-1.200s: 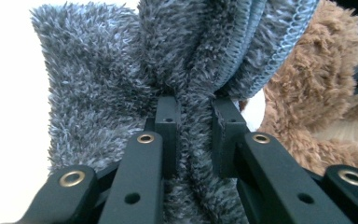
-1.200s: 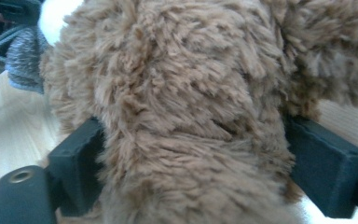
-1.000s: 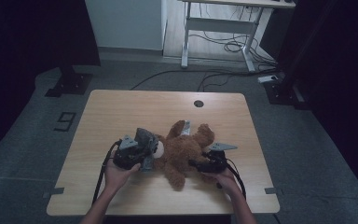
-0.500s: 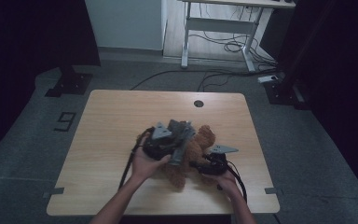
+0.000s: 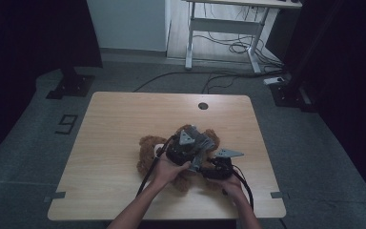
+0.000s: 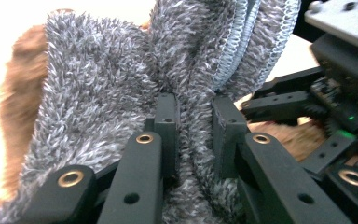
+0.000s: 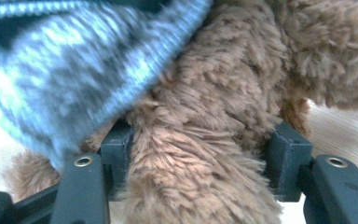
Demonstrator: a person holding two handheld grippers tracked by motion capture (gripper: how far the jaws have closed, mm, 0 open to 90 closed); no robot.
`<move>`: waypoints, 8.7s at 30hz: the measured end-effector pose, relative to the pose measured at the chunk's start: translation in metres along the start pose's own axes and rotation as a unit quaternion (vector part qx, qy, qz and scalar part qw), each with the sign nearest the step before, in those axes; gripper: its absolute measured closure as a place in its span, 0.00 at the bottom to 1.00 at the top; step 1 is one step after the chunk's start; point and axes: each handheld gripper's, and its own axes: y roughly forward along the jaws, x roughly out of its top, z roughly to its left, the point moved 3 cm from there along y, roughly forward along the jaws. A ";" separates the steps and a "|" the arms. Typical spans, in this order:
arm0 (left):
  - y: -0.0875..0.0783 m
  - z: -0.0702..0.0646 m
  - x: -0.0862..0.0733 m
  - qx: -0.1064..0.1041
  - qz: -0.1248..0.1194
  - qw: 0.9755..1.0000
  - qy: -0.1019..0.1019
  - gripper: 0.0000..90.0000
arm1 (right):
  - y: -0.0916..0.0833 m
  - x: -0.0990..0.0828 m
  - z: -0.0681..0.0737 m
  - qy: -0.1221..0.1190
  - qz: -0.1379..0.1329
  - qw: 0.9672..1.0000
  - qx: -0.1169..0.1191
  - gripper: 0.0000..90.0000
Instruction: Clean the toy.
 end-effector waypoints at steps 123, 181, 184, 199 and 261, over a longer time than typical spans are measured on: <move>-0.084 0.133 -0.120 0.136 0.025 0.984 -0.111 0.84 | -0.001 -0.006 -0.007 0.037 -0.012 0.999 0.024 0.43; -0.027 0.045 -0.009 0.074 0.023 0.997 0.004 0.83 | 0.000 -0.007 -0.008 0.048 -0.024 0.998 0.013 0.46; -0.040 0.049 -0.013 0.075 0.011 0.997 0.004 0.83 | 0.001 -0.007 -0.007 0.042 -0.021 0.999 0.010 0.47; -0.101 0.093 -0.049 0.117 -0.011 0.992 -0.045 0.83 | 0.001 -0.008 -0.007 0.050 -0.018 0.999 0.013 0.53; -0.105 0.133 -0.026 0.079 -0.047 0.991 -0.101 0.84 | 0.010 0.010 -0.024 0.009 -0.011 0.999 -0.033 0.63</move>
